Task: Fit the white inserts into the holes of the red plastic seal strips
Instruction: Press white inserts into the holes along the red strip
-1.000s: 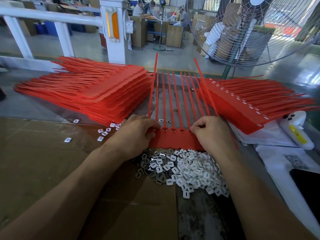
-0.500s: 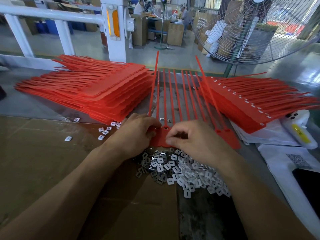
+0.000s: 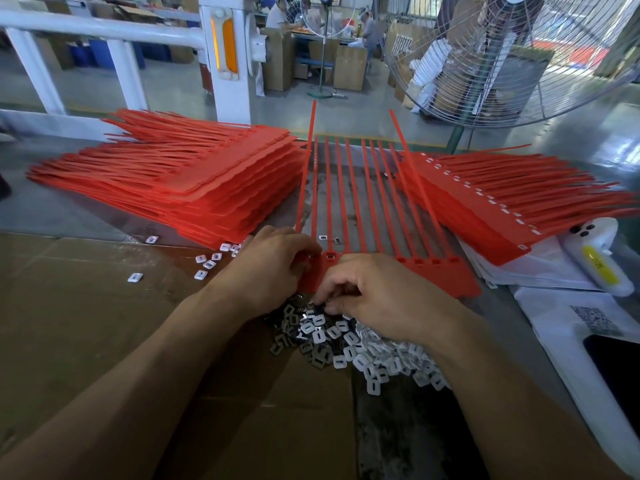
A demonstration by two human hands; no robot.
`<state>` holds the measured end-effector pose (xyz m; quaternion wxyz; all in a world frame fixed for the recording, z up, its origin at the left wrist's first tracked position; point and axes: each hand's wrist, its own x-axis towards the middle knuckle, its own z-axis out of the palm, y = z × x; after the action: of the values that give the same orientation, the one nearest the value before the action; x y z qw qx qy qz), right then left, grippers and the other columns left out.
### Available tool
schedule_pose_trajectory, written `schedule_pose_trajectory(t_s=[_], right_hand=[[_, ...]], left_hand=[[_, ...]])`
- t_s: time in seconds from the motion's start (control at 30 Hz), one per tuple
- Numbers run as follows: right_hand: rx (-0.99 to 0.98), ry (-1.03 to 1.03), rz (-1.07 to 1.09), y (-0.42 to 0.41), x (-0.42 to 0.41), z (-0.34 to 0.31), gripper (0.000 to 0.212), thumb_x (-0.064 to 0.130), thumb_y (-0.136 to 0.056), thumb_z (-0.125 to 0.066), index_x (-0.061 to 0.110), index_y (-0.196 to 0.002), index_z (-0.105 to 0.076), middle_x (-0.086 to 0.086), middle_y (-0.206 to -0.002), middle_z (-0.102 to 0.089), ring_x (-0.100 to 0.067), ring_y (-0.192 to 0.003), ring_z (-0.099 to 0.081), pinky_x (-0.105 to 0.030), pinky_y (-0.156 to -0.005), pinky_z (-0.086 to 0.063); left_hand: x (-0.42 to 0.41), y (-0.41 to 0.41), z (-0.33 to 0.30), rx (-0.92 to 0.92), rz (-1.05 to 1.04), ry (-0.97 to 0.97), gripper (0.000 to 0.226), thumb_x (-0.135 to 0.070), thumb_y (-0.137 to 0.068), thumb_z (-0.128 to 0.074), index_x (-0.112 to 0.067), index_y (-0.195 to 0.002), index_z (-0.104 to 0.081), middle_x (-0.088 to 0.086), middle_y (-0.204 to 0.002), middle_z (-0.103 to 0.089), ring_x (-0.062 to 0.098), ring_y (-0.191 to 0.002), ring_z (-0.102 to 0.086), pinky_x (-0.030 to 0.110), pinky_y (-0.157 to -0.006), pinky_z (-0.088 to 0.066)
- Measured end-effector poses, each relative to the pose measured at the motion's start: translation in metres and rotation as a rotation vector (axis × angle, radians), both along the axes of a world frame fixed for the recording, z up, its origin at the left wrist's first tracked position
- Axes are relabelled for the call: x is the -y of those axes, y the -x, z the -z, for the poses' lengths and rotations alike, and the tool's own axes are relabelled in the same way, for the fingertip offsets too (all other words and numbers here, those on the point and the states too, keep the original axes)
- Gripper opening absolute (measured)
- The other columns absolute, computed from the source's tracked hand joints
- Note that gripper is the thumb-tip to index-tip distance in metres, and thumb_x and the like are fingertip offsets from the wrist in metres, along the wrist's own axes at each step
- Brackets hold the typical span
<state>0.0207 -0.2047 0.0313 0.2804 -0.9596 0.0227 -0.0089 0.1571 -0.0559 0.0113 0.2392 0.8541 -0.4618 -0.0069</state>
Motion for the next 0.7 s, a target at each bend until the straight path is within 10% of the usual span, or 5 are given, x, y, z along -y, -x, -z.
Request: schedule_pose_trajectory(t_s=[0.33, 0.7], right_hand=[[0.096, -0.194, 0.103, 0.006, 0.000, -0.008, 0.011, 0.027, -0.093, -0.076, 0.034, -0.085, -0.072, 0.021, -0.082, -0.070, -0.002, -0.068, -0.066, -0.015, -0.058, -0.048], [0.281, -0.337, 0.777, 0.014, 0.055, -0.002, 0.010, 0.016, -0.089, -0.073, 0.024, -0.082, -0.076, 0.007, -0.064, -0.073, -0.002, -0.054, -0.064, -0.018, -0.047, -0.042]], left_hand=[[0.000, 0.002, -0.003, 0.000, -0.006, -0.017, 0.034, -0.023, -0.100, -0.058, -0.031, -0.133, -0.062, -0.007, -0.128, -0.060, 0.020, -0.125, -0.045, 0.048, -0.108, -0.036], [0.000, 0.000, -0.003, -0.021, -0.003, -0.017, 0.035, -0.023, -0.100, -0.058, -0.032, -0.134, -0.060, -0.010, -0.135, -0.057, 0.018, -0.130, -0.042, 0.050, -0.113, -0.033]])
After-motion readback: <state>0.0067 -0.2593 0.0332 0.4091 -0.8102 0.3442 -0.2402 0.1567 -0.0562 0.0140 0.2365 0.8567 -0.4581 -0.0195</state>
